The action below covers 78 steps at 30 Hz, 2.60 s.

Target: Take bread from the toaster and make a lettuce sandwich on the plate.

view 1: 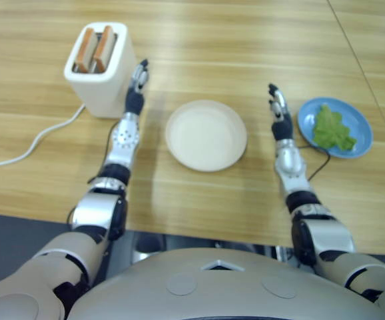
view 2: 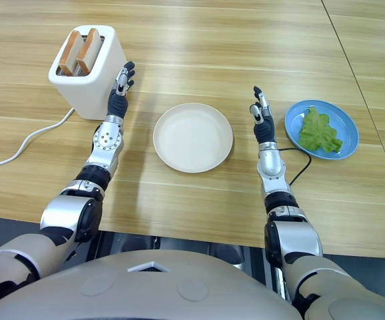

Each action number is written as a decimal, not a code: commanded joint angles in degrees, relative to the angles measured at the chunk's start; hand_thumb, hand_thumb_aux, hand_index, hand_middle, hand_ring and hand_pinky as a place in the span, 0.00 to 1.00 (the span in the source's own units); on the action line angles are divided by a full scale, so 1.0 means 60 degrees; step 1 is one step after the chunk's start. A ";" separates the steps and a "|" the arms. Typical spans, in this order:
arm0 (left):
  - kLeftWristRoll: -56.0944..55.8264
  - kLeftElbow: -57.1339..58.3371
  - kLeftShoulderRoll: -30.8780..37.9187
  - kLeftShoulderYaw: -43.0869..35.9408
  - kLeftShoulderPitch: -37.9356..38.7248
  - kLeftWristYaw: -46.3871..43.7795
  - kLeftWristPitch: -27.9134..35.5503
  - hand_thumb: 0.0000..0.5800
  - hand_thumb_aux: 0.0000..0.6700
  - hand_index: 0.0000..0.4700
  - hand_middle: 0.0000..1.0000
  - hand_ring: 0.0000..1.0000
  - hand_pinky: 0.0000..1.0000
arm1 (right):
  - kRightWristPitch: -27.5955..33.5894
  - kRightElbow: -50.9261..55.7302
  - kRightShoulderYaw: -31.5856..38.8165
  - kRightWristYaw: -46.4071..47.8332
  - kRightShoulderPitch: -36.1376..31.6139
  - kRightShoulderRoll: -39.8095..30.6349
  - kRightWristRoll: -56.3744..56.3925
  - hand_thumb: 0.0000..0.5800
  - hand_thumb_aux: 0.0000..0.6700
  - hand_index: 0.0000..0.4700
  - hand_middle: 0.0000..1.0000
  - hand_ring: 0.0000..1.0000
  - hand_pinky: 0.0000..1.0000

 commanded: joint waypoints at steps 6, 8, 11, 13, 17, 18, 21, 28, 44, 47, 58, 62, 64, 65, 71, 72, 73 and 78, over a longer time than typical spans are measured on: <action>0.0026 0.0301 0.0050 -0.0002 -0.0126 -0.0029 0.0125 0.00 0.00 0.00 0.00 0.00 0.00 | 0.0198 0.0439 -0.0041 0.0101 -0.0240 -0.0044 0.0130 0.00 0.00 0.00 0.00 0.00 0.00; 0.0025 0.0369 0.0036 0.0001 -0.0194 -0.0021 0.0131 0.00 0.00 0.00 0.00 0.00 0.00 | 0.0205 0.0508 -0.0049 0.0124 -0.0285 -0.0056 0.0143 0.00 0.00 0.00 0.00 0.00 0.00; -0.0023 0.0349 0.0005 -0.0004 -0.0279 -0.0131 0.0081 0.00 0.00 0.00 0.00 0.00 0.00 | 0.0220 0.0621 -0.0078 0.0135 -0.0359 -0.0084 0.0164 0.00 0.00 0.00 0.00 0.00 0.00; -0.0030 -0.0303 0.0069 -0.0028 -0.0150 -0.0204 -0.0015 0.00 0.00 0.00 0.00 0.00 0.00 | 0.0226 0.0708 -0.0083 0.0151 -0.0438 -0.0092 0.0173 0.00 0.00 0.00 0.00 0.00 0.00; 0.0028 -0.6115 0.0713 0.0337 0.1009 -0.0353 0.1032 0.00 0.00 0.00 0.00 0.00 0.00 | 0.0236 0.0854 -0.0091 0.0186 -0.0533 -0.0136 0.0184 0.00 0.00 0.00 0.00 0.00 0.00; 0.0032 -0.7555 0.0916 0.0585 0.1227 -0.0338 0.1598 0.00 0.00 0.00 0.00 0.00 0.00 | 0.0239 0.0870 -0.0095 0.0177 -0.0524 -0.0155 0.0183 0.00 0.00 0.00 0.00 0.00 0.00; 0.0628 -0.9825 0.1766 0.1301 0.1492 -0.0261 0.3155 0.00 0.00 0.00 0.00 0.00 0.00 | 0.0287 0.0990 -0.0083 0.0188 -0.0523 -0.0183 0.0193 0.00 0.00 0.00 0.00 0.00 0.00; 0.4248 -0.7447 0.3892 0.1544 0.1051 0.1810 0.6149 0.00 0.00 0.00 0.00 0.00 0.00 | 0.0421 0.1145 -0.0157 0.0230 -0.0682 -0.0145 0.0386 0.00 0.00 0.00 0.00 0.00 0.00; 0.5953 -0.1511 0.4410 -0.1212 -0.1317 0.3255 0.7941 0.00 0.00 0.00 0.00 0.00 0.00 | 0.0472 0.1104 -0.0335 0.0503 -0.0532 -0.0058 0.0694 0.00 0.00 0.00 0.00 0.00 0.00; 0.5927 -0.1476 0.4376 -0.1420 -0.1215 0.3216 0.8168 0.00 0.00 0.00 0.00 0.00 0.00 | 0.0527 0.1142 -0.0373 0.0499 -0.0550 -0.0136 0.0702 0.00 0.00 0.00 0.00 0.00 0.00; 0.6004 -0.1883 0.4493 -0.1956 -0.0373 0.3153 0.8903 0.00 0.00 0.00 0.00 0.00 0.00 | 0.0585 0.1112 -0.0428 0.0499 -0.0495 -0.0221 0.0732 0.00 0.00 0.00 0.00 0.00 0.00; 0.5975 -0.1640 0.4509 -0.2075 -0.0408 0.3160 0.8870 0.00 0.00 0.00 0.00 0.00 0.00 | 0.0598 0.1110 -0.0430 0.0515 -0.0478 -0.0201 0.0733 0.00 0.00 0.00 0.00 0.00 0.00; 0.5904 -0.1613 0.4487 -0.2058 -0.0439 0.3151 0.8847 0.71 0.46 0.45 0.00 0.00 0.00 | 0.0602 0.1107 -0.0432 0.0524 -0.0461 -0.0194 0.0732 0.00 0.00 0.00 0.00 0.00 0.00; 0.5848 -0.1605 0.4465 -0.2034 -0.0466 0.3158 0.8801 0.90 0.68 0.66 0.00 0.00 0.00 | 0.0600 0.1097 -0.0435 0.0522 -0.0443 -0.0194 0.0731 0.00 0.00 0.00 0.00 0.00 0.00; 0.5896 -0.2826 0.4459 -0.1917 -0.0303 0.3898 0.8601 1.00 1.00 0.98 1.00 1.00 1.00 | 0.0681 0.1157 -0.0430 0.0508 -0.0399 -0.0209 0.0706 0.00 0.00 0.00 0.00 0.00 0.00; 0.6013 -0.3037 0.4502 -0.2006 -0.0283 0.3979 0.8538 1.00 1.00 0.98 1.00 1.00 1.00 | 0.0698 0.1165 -0.0430 0.0499 -0.0388 -0.0208 0.0703 0.00 0.00 0.00 0.00 0.00 0.00; 0.6068 -0.3252 0.4529 -0.2010 -0.0243 0.4130 0.8475 1.00 1.00 0.98 1.00 1.00 1.00 | 0.0712 0.1172 -0.0428 0.0489 -0.0379 -0.0202 0.0698 0.00 0.00 0.00 0.00 0.00 0.00; 0.6301 -0.4549 0.4746 -0.1676 0.0233 0.4817 0.8523 1.00 1.00 0.98 1.00 1.00 1.00 | 0.0962 0.1268 -0.0307 0.0539 -0.0385 -0.0129 0.0597 0.00 0.00 0.00 0.00 0.00 0.00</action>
